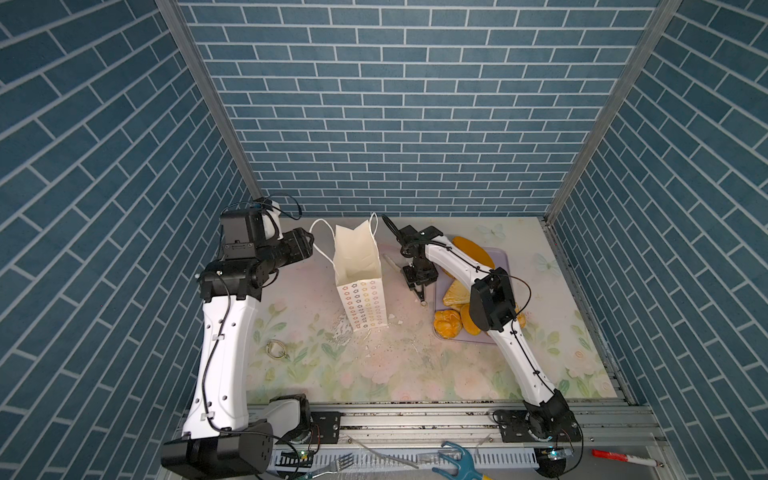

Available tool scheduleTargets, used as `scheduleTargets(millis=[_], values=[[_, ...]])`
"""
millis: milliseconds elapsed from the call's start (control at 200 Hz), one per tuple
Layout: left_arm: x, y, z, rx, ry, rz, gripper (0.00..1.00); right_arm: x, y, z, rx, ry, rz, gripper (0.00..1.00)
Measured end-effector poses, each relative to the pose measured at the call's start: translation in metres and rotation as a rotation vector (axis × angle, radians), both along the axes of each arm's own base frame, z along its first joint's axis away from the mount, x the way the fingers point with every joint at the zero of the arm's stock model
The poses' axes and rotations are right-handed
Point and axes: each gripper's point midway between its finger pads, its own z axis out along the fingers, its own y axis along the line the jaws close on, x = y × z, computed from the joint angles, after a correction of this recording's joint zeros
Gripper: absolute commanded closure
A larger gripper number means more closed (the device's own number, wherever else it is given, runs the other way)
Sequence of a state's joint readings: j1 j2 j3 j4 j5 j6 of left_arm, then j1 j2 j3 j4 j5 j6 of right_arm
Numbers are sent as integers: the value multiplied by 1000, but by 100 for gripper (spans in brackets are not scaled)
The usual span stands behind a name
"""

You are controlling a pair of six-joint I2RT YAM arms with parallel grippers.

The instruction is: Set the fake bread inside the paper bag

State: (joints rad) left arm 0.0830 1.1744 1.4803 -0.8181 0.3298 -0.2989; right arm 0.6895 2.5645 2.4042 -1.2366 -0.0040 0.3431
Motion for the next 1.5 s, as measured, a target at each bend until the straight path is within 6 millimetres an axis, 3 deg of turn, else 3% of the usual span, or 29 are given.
scheduleTargets(millis=[180, 710, 1085, 1275, 1500], values=[[0, 0, 0, 1, 0, 1, 33, 1, -2, -3, 3, 4, -5, 33], [0, 1, 0, 3, 1, 4, 33, -6, -6, -9, -16, 36, -5, 32], [0, 2, -2, 5, 3, 8, 33, -8, -5, -9, -18, 39, -1, 36], [-1, 2, -6, 8, 12, 13, 33, -10, -4, -9, -20, 40, 8, 48], [-3, 3, -5, 10, 9, 16, 33, -10, -4, -8, -22, 13, 12, 55]])
